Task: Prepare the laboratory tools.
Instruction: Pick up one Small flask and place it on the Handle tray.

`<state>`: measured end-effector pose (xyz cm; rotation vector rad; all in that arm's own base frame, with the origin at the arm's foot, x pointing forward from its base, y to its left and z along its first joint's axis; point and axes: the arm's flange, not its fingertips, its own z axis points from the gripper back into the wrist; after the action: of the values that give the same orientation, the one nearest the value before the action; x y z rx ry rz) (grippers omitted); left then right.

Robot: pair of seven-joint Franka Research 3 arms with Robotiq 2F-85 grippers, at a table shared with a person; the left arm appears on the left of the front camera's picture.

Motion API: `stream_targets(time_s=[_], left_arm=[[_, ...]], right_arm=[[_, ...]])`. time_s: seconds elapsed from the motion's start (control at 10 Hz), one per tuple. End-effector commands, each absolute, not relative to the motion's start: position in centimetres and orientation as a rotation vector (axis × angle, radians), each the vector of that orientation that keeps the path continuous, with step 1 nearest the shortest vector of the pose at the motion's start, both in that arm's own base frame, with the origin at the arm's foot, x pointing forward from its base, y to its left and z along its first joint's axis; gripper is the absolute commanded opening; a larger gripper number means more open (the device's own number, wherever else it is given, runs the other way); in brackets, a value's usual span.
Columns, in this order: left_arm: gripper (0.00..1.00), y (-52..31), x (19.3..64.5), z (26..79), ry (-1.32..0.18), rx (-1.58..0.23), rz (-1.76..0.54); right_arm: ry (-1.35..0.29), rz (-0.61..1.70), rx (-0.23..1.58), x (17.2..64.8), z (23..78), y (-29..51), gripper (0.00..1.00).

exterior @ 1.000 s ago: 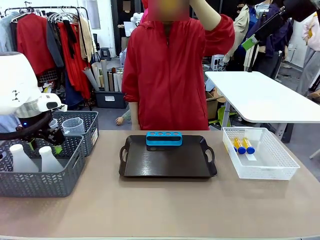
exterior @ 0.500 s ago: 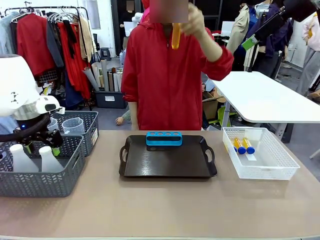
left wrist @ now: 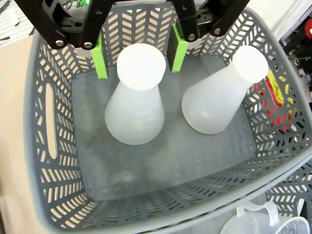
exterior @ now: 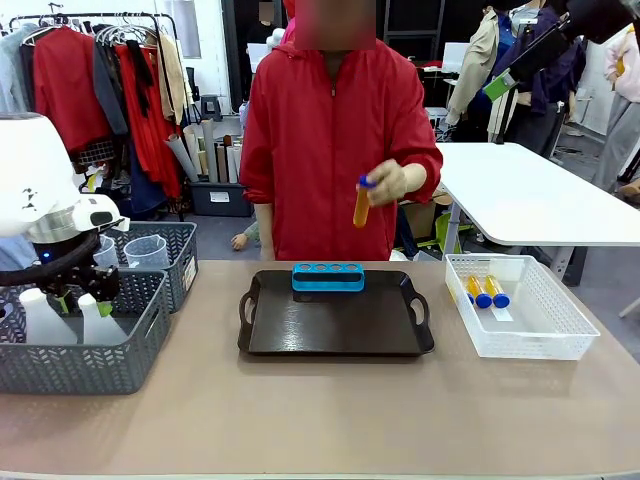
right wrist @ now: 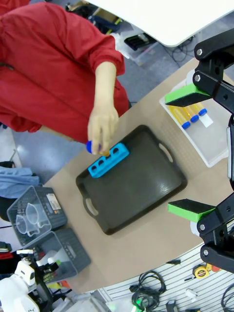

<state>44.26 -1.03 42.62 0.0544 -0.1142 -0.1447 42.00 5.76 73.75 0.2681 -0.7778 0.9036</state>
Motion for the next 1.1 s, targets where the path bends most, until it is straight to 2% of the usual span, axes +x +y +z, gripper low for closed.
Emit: stream_targets(time_s=[0.0, 0.1, 0.5, 0.8, 1.0], left_arm=[[0.10, -1.0, 44.3, 42.4, -0.139, 0.084, -0.126], [0.00, -1.0, 44.4, 42.3, -0.138, 0.084, -0.126], [0.00, -1.0, 44.3, 43.0, -0.138, 0.079, -0.134], [0.00, -0.7, 44.2, 48.4, -0.141, 0.074, -0.136], [0.00, -0.8, 44.2, 53.8, -0.172, 0.107, -0.132]], right_arm=[[-0.779, 0.907, 0.267, 41.9, 73.8, 5.8, 1.00], [-0.779, 0.907, 0.267, 41.9, 73.8, 5.8, 1.00], [-0.779, 0.907, 0.267, 41.9, 73.8, 5.8, 1.00], [-0.779, 0.907, 0.267, 41.9, 73.8, 5.8, 1.00], [-0.779, 0.907, 0.267, 41.9, 73.8, 5.8, 1.00]])
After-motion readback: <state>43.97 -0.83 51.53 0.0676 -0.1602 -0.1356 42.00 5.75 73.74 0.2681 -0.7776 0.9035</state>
